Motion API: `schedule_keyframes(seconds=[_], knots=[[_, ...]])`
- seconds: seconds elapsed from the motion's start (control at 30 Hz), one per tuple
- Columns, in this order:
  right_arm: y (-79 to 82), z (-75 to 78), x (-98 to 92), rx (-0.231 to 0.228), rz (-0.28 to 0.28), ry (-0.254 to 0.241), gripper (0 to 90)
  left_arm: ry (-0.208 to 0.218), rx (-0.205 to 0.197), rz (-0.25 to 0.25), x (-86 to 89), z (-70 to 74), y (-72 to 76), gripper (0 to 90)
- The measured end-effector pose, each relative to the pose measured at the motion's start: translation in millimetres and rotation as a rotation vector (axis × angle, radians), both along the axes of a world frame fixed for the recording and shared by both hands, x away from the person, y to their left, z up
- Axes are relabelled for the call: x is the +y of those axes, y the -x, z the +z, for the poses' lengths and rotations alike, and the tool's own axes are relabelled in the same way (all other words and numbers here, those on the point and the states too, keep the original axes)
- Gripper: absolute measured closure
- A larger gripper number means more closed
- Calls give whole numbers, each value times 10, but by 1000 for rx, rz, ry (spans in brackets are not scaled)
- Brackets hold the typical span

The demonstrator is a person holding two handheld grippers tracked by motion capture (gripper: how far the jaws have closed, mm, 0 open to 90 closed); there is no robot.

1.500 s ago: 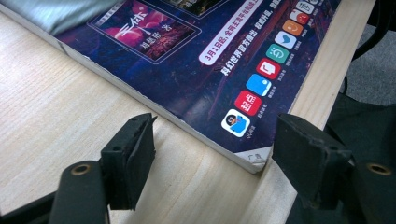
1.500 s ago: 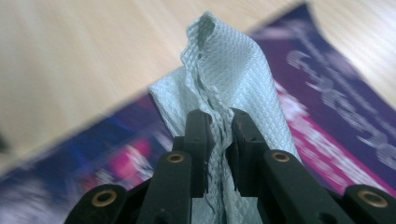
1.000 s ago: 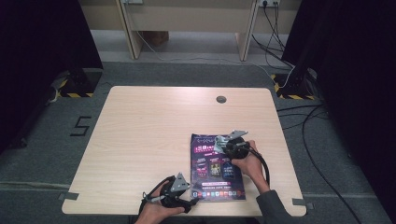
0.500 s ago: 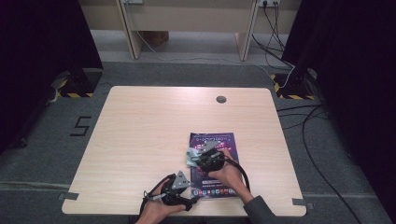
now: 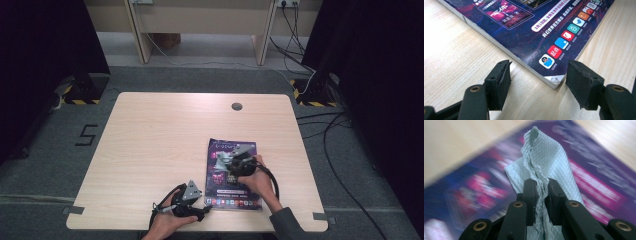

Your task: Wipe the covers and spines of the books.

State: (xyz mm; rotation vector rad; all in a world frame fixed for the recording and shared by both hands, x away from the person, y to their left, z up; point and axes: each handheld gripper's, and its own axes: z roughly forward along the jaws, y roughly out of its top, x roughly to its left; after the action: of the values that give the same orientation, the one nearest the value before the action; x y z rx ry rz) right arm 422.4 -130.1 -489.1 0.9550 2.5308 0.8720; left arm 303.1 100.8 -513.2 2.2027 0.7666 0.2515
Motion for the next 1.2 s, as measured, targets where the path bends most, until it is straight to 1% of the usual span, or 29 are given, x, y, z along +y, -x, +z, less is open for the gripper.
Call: schedule_keyframes(seconds=[0.07,0.13,0.17,0.2,0.23,0.27,0.3,0.37,0.4,0.47,0.5,0.63,0.67,0.77,0.87,0.9,1.0,1.03,1.07,1.1,1.2], knots=[[-52,6,-205,-3,-59,8,794,-14,-14,-19,-19,1,6,365],[-91,12,-387,-9,-117,22,794,-15,-17,-19,-31,-1,14,369],[-104,12,-464,-7,-142,18,794,-13,-17,-22,-33,0,17,376],[-108,10,-524,-3,-161,8,794,-9,-17,-26,-38,-1,18,385],[-117,9,-569,-4,-168,5,794,-5,-17,-38,-47,-2,16,396],[-123,14,-594,-3,-179,8,792,-4,-18,-48,-61,-4,18,399],[-137,16,-612,-10,-183,18,791,-13,-27,-53,-73,-5,24,392],[-147,10,-622,-3,-198,4,791,-19,-28,-65,-80,-1,30,396],[-147,9,-616,-7,-194,8,790,-16,-28,-64,-87,-2,33,397],[-145,6,-590,-26,-185,33,789,-16,-28,-70,-96,-2,31,399],[-146,7,-580,-27,-188,36,789,-17,-28,-70,-98,-1,33,402],[-154,-1,-556,-31,-192,27,786,-13,-23,-81,-100,-1,22,392],[-148,-3,-542,-31,-189,25,786,-4,-16,-78,-96,-2,20,392],[-112,-8,-457,-11,-155,-12,778,7,11,-71,-84,12,11,354],[-45,-8,-305,-4,-96,-16,775,10,19,-63,-46,26,9,330],[-17,-10,-246,4,-76,-27,774,11,22,-58,-25,33,17,322],[70,-18,-48,4,-6,-36,773,21,44,-51,64,57,33,288],[104,-14,20,10,9,-32,772,18,52,-47,97,61,36,282],[128,-18,81,8,35,-35,770,12,58,-44,125,60,41,275],[158,-20,142,16,49,-43,768,4,68,-42,148,61,47,268],[246,-25,308,16,102,-45,766,-9,66,-35,180,70,53,259]])
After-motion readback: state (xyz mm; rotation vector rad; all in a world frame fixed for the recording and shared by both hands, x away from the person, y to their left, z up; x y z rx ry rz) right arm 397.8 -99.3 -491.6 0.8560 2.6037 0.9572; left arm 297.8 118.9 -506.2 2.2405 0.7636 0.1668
